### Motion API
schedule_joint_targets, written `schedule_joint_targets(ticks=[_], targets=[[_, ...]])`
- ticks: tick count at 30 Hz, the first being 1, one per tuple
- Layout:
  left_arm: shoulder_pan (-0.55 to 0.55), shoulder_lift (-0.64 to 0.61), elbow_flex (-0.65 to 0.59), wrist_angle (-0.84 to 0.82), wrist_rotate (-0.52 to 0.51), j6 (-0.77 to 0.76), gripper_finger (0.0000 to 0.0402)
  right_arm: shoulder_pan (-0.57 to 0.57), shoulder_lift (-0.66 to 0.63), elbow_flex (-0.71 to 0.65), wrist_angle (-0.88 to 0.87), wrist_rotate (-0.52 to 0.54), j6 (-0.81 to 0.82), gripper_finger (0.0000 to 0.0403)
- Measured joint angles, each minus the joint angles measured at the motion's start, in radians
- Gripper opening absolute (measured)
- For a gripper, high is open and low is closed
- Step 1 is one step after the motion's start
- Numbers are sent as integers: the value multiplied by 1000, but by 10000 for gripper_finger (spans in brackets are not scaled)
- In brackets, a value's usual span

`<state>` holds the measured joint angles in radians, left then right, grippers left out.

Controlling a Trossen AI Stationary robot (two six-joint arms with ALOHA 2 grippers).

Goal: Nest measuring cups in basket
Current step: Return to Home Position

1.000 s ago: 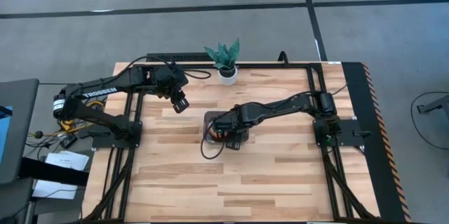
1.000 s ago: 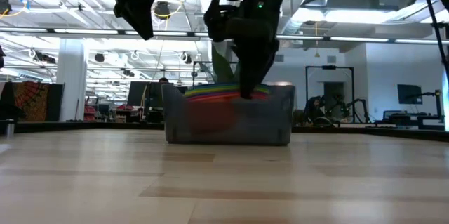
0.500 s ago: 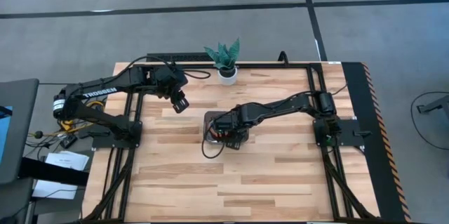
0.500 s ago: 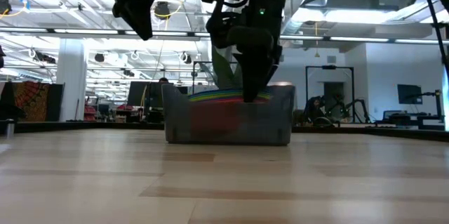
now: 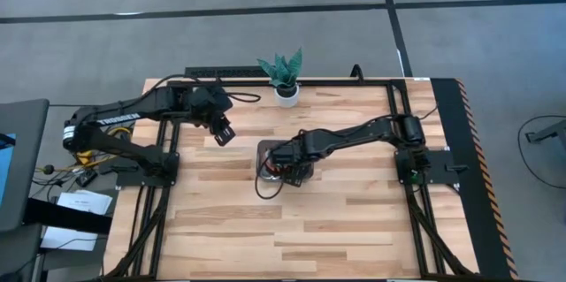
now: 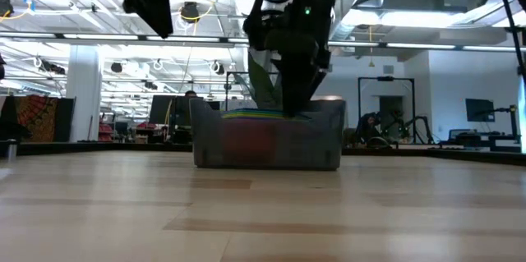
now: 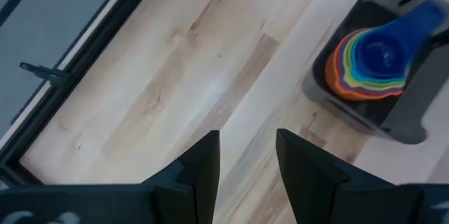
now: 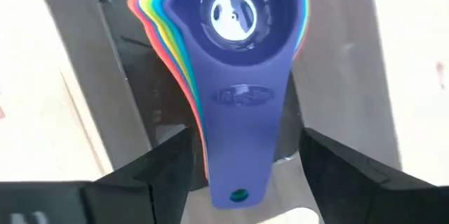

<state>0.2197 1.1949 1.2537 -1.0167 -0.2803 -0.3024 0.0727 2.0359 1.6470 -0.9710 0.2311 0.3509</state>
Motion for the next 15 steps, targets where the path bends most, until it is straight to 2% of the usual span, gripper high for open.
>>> schedule_joint_targets(ticks=[9, 15], targets=[[-15, -191, 0, 37, -31, -28, 130, 36, -155, 0, 2, 78, 74, 276], [-76, -308, 0, 149, -45, -12, 130, 49, -293, 0, 111, 96, 94, 276]])
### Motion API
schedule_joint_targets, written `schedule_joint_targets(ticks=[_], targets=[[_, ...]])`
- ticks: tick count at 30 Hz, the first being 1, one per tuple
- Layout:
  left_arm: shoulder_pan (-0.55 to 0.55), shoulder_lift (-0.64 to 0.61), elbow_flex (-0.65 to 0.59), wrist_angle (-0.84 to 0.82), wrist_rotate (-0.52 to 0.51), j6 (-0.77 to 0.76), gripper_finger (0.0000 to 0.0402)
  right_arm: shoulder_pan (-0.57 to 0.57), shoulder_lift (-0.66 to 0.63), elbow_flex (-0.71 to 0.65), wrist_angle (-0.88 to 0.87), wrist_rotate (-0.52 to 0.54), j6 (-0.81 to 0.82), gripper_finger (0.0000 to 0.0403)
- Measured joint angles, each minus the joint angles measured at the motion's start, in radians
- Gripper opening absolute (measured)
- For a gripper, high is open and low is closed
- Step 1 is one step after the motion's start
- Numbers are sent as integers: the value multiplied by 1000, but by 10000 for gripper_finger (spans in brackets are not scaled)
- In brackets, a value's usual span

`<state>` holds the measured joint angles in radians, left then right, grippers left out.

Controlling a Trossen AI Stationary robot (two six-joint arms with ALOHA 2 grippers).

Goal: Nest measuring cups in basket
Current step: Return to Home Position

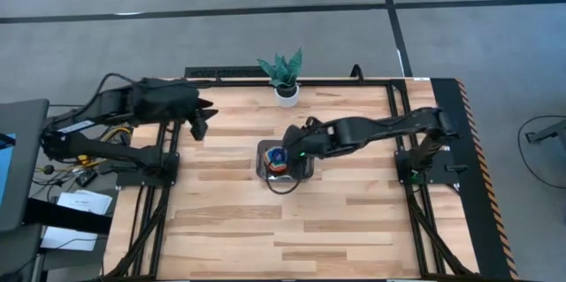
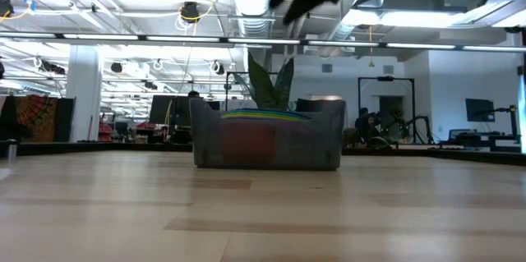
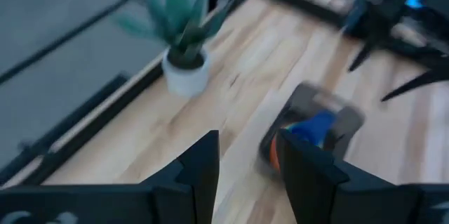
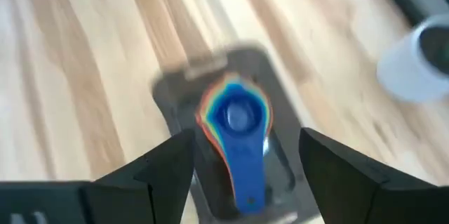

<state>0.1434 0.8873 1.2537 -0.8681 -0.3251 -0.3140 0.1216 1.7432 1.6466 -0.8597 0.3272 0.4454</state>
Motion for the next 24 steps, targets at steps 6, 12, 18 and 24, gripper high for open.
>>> schedule_joint_targets(ticks=[6, 12, 18, 24], targets=[[-140, -87, 0, 178, -103, 75, 130, 24, -126, 1, 133, 17, -34, 276], [-317, -153, -68, 368, -180, 137, 123, 79, -192, 0, 199, 15, -104, 276], [-499, -235, -356, 683, -318, 180, 100, 113, -226, -10, 260, 35, -131, 276], [-549, -348, -517, 884, -369, 275, 80, 133, -390, -262, 360, 105, -80, 276]])
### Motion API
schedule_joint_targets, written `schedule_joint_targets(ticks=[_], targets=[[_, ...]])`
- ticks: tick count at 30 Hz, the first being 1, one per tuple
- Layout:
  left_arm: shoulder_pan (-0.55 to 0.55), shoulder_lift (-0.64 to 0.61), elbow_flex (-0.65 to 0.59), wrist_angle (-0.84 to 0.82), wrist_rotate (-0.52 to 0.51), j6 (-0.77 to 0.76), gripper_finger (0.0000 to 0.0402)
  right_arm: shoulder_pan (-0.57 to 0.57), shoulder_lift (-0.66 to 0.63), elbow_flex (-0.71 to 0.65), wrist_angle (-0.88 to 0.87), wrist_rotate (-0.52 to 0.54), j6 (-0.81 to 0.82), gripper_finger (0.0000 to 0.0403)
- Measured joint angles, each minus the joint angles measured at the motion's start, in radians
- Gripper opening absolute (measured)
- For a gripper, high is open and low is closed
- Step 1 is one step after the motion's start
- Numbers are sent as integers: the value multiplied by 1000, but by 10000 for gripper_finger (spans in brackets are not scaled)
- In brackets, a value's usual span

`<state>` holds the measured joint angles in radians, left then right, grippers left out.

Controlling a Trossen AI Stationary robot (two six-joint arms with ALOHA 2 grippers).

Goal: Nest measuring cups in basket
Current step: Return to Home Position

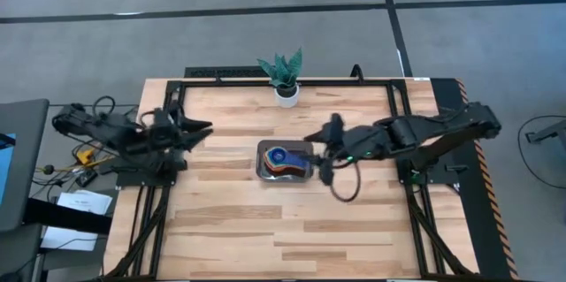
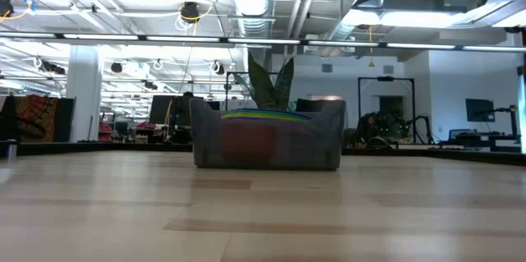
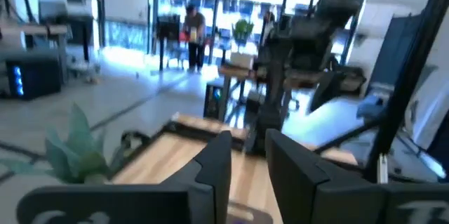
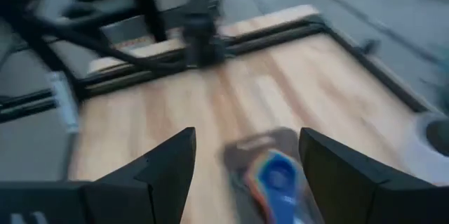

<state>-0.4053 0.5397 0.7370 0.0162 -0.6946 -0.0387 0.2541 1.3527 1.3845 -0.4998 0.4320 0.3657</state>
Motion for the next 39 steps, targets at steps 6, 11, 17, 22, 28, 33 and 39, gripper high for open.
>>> schedule_joint_targets(ticks=[6, 11, 17, 22, 28, 33, 39], targets=[[13, -190, -69, -39, -7, 52, 54, -51, -257, -352, 310, -53, 42, 276], [38, -270, -257, 149, 28, 5, 34, -77, -398, -432, 233, -58, -111, 276], [49, -284, -371, 191, -102, 27, 25, -95, -501, -446, 100, 118, -13, 242], [49, -293, -371, 100, -29, 79, 22, -91, -634, -578, 211, 38, -84, 118], [49, -351, -382, 10, 34, 106, 2, -69, -815, -805, 400, -64, -112, 17], [49, -448, -384, -194, -8, 65, 2, -34, -945, -928, 430, -74, -208, 6], [49, -538, -400, -212, 22, 92, 0, -7, -1134, -1051, 439, -74, -218, 5]])
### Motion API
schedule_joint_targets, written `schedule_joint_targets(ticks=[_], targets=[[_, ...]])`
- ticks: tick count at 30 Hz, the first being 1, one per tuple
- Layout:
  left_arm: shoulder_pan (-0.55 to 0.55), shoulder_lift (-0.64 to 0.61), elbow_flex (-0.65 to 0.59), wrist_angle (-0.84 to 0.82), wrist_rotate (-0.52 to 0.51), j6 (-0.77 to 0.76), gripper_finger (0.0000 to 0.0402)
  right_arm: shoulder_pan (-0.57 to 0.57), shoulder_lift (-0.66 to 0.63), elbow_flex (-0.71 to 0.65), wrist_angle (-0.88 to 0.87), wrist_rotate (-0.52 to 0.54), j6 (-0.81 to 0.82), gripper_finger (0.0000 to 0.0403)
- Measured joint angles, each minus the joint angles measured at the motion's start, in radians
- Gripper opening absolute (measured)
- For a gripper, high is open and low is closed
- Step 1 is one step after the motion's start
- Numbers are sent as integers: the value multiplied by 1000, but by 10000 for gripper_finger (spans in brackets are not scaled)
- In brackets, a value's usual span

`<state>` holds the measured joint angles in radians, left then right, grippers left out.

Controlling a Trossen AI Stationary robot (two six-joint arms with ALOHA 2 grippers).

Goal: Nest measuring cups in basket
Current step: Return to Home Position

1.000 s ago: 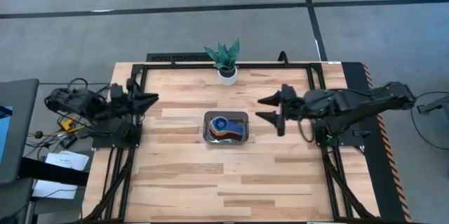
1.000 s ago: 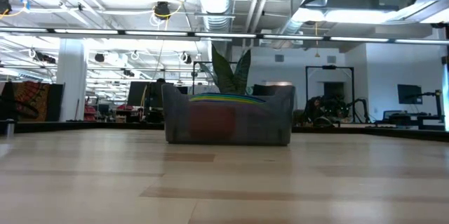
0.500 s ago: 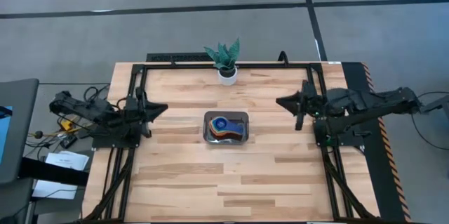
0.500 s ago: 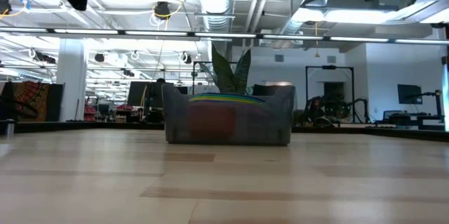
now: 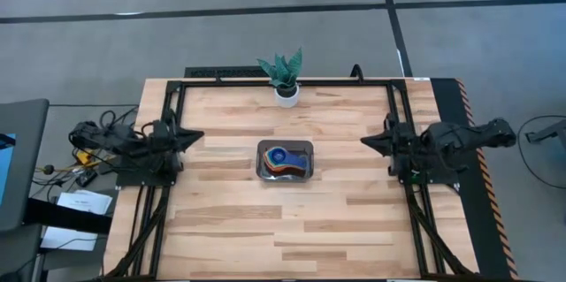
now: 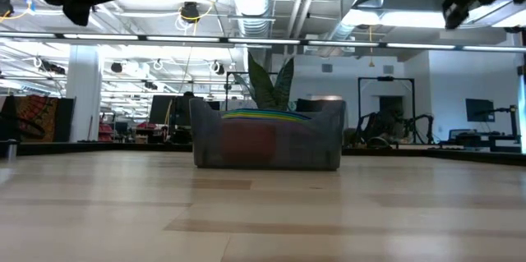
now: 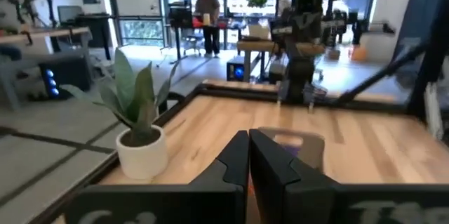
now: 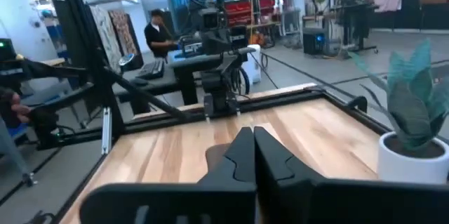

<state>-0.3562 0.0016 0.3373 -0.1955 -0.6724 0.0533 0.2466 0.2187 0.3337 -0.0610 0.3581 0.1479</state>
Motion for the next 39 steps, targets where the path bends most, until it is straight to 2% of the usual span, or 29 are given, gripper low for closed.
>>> schedule_joint_targets(ticks=[5, 11, 17, 25, 29, 33, 39], targets=[[0, 15, -47, 41, 9, 32, 0, 0, -132, -123, 30, -39, 1, 5], [0, 15, -148, 155, 31, 19, 0, 0, -214, -237, 171, -120, -1, 5], [0, 15, -198, 191, 13, 38, 0, -18, -211, -325, 304, -145, -12, 4], [0, -1, -197, 184, 14, 96, 0, -123, -200, -326, 258, -269, 4, 4], [0, 0, -209, 204, 117, 93, 0, -160, -207, -326, 259, -290, 9, 4], [0, 2, -329, 435, 207, 87, 0, -162, -207, -326, 233, -303, -34, 5], [9, 12, -327, 433, 248, 106, 0, -193, -207, -327, 179, -309, -19, 5]])
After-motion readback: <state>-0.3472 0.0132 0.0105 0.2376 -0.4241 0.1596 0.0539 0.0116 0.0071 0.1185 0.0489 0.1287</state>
